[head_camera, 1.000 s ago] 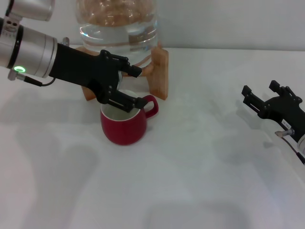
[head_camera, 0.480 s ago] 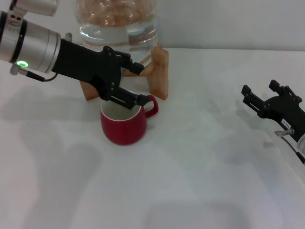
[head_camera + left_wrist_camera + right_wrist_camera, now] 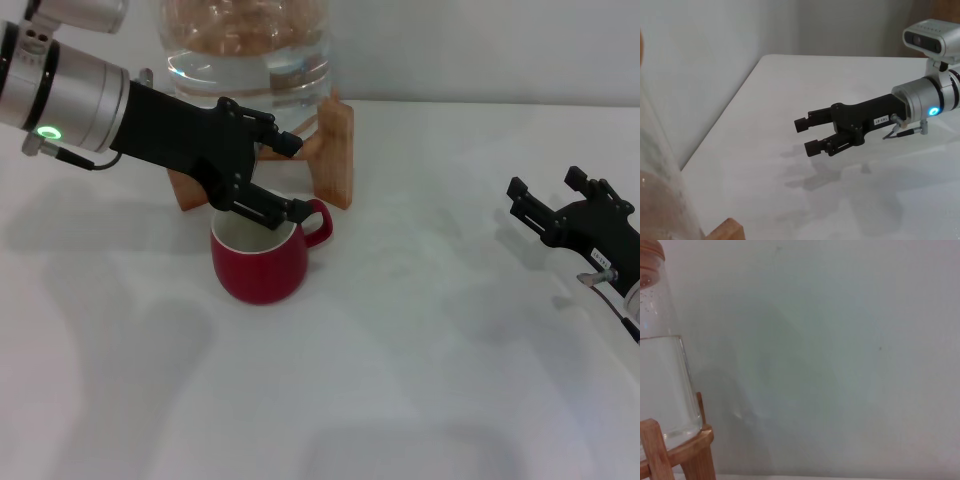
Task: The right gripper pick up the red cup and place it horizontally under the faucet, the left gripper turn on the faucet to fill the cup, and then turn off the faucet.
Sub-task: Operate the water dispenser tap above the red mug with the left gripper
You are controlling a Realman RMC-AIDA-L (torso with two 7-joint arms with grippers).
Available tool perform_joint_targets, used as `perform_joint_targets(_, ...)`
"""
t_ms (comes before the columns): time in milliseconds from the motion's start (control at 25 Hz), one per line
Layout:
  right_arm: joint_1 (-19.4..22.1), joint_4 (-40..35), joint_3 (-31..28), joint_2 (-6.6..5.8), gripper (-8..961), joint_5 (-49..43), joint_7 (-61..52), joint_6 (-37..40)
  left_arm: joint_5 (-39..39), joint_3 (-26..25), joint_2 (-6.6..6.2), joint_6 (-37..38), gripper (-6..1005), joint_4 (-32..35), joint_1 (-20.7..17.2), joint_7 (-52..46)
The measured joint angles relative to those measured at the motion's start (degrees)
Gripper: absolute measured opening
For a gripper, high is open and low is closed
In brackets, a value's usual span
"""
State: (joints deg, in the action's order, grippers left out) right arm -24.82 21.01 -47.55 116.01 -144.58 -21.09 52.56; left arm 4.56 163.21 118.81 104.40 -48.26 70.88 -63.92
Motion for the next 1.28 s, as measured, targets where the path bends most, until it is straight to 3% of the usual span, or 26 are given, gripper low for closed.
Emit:
perform_joint_targets(760, 0.2, -0.3, 0.2, 0.10, 857, 0.0, 0.0, 0.7, 0.1, -0.1, 0.37, 1.5, 886, -0.6, -0.2, 0.1)
perform_joint_targets(1280, 0.2, -0.2, 0.5, 0.17, 857, 0.0, 0.0, 0.7, -1.6, -0.1, 0.27, 2.3, 886, -2.7, -2.9, 0.3)
